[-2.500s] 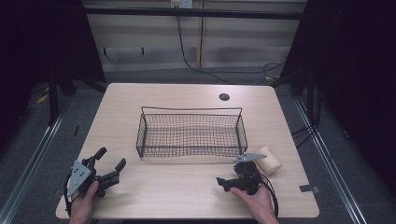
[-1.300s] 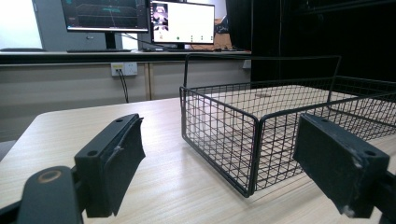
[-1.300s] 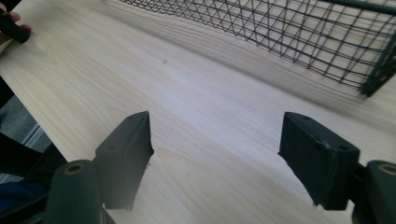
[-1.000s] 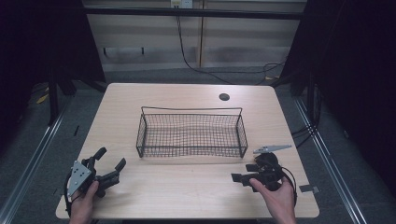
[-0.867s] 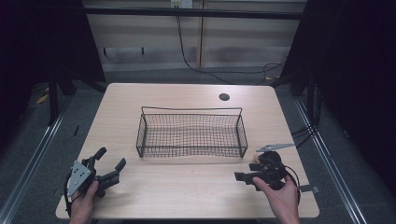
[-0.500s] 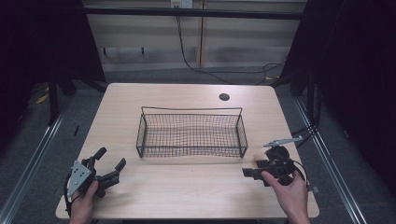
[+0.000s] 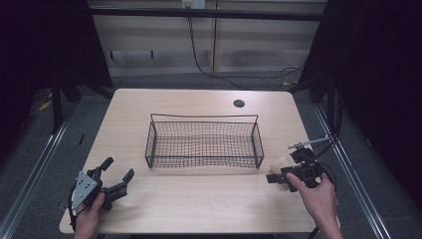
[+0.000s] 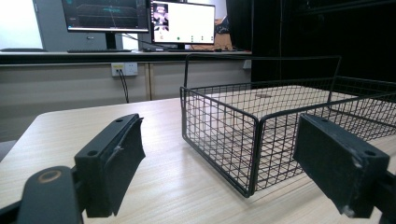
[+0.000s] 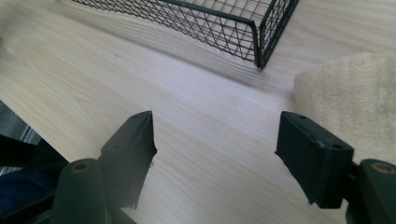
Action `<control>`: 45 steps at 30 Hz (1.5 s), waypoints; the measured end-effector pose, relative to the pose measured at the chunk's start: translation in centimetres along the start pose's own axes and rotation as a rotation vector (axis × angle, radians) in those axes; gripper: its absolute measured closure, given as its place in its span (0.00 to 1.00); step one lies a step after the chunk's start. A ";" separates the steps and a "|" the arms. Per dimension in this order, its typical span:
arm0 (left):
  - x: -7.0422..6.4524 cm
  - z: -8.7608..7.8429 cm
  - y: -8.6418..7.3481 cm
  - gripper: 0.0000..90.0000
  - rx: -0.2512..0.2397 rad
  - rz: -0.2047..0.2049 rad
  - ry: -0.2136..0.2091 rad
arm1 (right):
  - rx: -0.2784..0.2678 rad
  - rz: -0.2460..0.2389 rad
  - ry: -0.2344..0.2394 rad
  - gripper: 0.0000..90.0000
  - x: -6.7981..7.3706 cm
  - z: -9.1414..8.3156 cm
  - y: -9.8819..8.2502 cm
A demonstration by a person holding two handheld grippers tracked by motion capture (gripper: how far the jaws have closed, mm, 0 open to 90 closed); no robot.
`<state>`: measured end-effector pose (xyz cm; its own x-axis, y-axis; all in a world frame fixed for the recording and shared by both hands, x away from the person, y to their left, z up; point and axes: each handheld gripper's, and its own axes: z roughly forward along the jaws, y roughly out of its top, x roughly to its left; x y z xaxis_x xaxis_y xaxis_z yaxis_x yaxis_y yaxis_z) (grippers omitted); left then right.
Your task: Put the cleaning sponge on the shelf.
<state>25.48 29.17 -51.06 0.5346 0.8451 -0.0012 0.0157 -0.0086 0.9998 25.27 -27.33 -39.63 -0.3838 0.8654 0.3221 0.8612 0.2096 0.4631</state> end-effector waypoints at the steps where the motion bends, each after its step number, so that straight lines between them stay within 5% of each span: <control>1: 0.0 0.0 0.0 0.17 0.000 0.000 0.001 | 0.003 -0.002 -0.008 0.30 -0.1 -0.1 0.1; 19: 0.0 0.0 0.0 0.17 0.000 0.001 0.005 | 0.171 0.052 -0.012 0.29 -3.5 -0.8 2.5; 30: 0.0 0.0 0.0 0.17 0.001 0.001 0.005 | 0.254 0.071 -0.041 0.23 -6.0 0.5 3.4; 45: -0.1 0.0 0.0 0.17 0.000 -0.003 0.008 | 0.325 0.053 -0.094 0.23 -7.0 2.7 3.3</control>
<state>25.44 29.13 -51.06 0.5281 0.8492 -0.0044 0.0174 -0.0057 0.9998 31.68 -31.50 -42.62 -0.3159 0.9141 0.2543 0.9462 0.2840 0.1549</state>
